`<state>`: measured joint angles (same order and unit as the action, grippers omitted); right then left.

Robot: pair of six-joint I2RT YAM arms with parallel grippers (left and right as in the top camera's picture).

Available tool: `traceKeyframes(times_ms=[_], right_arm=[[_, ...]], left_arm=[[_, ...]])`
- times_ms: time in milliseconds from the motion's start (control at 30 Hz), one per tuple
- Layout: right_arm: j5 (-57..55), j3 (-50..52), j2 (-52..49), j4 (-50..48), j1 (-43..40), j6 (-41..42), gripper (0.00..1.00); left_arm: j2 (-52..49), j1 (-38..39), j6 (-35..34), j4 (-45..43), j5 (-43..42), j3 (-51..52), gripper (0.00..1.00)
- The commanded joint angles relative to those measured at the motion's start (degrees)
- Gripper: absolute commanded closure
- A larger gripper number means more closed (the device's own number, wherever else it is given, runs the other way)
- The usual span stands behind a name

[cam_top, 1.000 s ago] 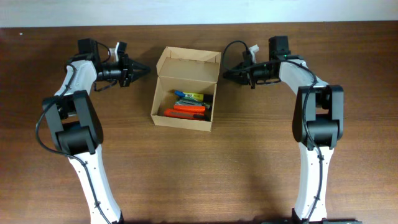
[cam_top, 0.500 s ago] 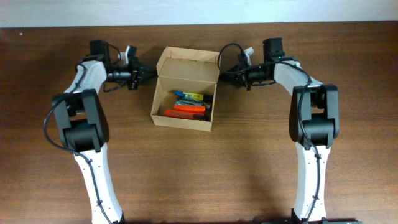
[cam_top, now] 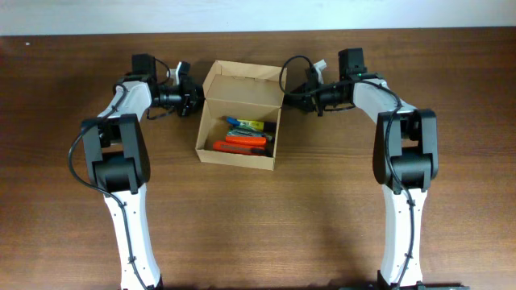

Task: Pack container
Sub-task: 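Push the upright lid flaps with both grippers to tilt the lid forward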

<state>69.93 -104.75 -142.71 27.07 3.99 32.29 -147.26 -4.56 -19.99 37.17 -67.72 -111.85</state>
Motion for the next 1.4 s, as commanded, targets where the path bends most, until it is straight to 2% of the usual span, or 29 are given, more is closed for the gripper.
traceKeyframes(times_ms=[0,400,700,867,967,1167,1367], right_arm=[[2.99,0.02,-1.03,-1.62,0.66,-0.24,0.97],[7.80,-1.03,-1.01,-7.23,1.31,2.75,0.96],[9.40,-5.01,0.59,-7.43,1.31,3.39,0.96],[9.40,-7.26,1.90,-7.43,1.31,4.35,0.97],[9.62,-9.03,2.12,-7.30,1.38,4.85,0.96],[8.13,-10.97,3.91,-7.19,1.75,4.81,0.96],[5.66,-10.99,6.78,-6.54,2.49,2.21,0.96]], left_arm=[[-0.90,0.28,-0.35,-0.55,-1.95,-3.85,0.99],[-0.90,0.46,-0.37,-0.50,-4.17,-12.76,0.99],[-0.90,1.01,-0.31,-0.24,-6.67,-16.35,0.99],[-0.90,1.92,1.01,2.51,-6.38,-21.84,0.99],[-0.87,2.34,4.66,8.57,-3.43,-26.32,0.99],[-0.87,2.93,22.27,33.38,11.15,-37.24,0.99],[-0.87,2.97,27.30,40.02,12.04,-38.97,0.99]])
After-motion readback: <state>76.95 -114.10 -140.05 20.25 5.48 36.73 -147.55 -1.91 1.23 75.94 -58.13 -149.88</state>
